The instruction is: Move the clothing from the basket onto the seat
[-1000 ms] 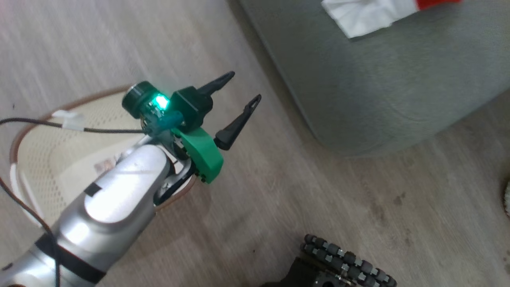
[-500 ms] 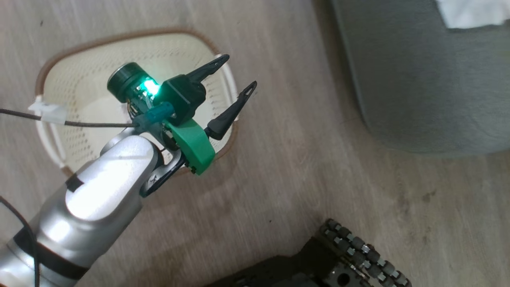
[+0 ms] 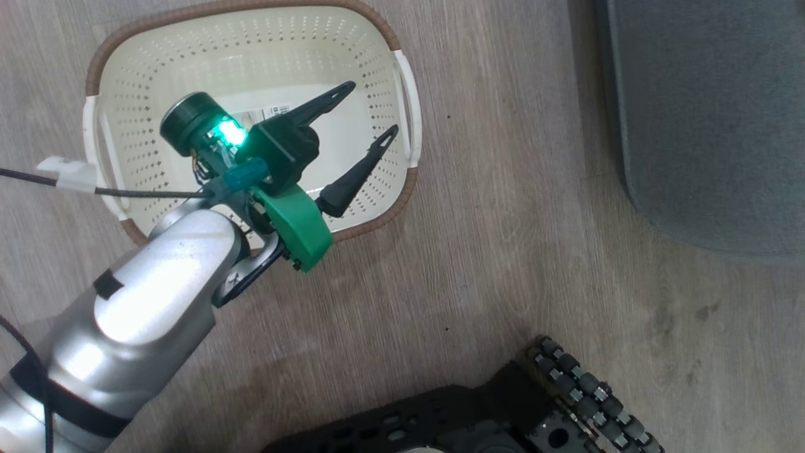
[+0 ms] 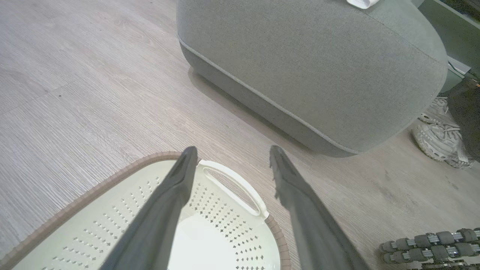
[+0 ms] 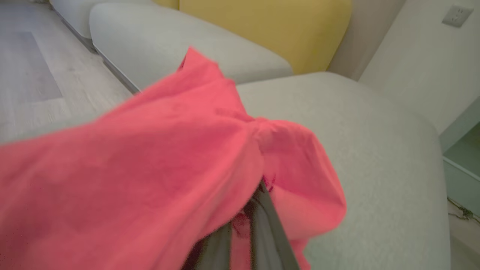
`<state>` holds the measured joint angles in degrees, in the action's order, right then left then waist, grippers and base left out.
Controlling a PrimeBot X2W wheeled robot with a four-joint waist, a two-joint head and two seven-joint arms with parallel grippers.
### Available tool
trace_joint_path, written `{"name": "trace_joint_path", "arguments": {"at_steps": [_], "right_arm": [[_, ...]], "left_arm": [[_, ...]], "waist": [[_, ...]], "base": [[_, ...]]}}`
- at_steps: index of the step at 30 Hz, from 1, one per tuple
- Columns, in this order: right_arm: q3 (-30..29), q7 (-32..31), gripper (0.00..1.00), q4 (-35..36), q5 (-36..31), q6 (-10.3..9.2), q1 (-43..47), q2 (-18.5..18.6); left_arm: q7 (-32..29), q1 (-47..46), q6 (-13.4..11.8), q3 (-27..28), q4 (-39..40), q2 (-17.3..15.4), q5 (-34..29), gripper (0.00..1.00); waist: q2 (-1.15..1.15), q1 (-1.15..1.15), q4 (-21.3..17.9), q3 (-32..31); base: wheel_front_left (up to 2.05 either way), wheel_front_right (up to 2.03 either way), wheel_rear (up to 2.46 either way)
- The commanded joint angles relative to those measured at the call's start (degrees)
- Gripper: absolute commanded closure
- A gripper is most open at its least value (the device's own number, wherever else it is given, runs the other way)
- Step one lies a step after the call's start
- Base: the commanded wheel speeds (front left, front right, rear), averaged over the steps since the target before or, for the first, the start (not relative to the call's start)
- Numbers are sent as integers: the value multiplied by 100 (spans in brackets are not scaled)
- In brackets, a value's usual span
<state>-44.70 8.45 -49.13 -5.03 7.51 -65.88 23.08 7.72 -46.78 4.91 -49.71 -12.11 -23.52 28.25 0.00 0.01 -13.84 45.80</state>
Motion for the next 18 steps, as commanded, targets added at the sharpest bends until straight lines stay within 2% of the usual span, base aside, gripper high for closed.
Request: {"name": "trace_joint_path", "arguments": {"at_steps": [1, 2, 7, 11, 14, 18], "right_arm": [[-10, 160, 8, 88, 11, -2, 144, 158], [58, 230, 0, -31, 24, -2, 242, 160], [471, 552, 0, -647, 362, -2, 633, 303], [884, 644, 0, -798, 746, -2, 1039, 358], [1036, 651, 0, -276, 1289, -2, 1440, 243], [1438, 653, 0, 541, 1655, -2, 2174, 44]], "left_arm": [[53, -79, 10, 159, 142, -141, 42, 0], [60, -77, 6, 162, 122, -138, 52, 0], [146, -54, -2, 120, 17, -38, 79, 0], [266, 1, -8, 99, -166, 67, 127, 0], [387, 53, -50, 139, -324, 144, 178, 0], [537, 166, -64, 192, -548, 226, 248, 0]], "waist": [[0, -1, -25, -37], [0, -1, -37, -66], [0, -1, -81, -312], [0, -1, -100, -598], [0, -1, -84, -850], [0, -1, -27, -1252]], "base": [[0, 0, 0], [0, 0, 0], [0, 0, 0], [0, 0, 0], [0, 0, 0], [0, 0, 0]]}}
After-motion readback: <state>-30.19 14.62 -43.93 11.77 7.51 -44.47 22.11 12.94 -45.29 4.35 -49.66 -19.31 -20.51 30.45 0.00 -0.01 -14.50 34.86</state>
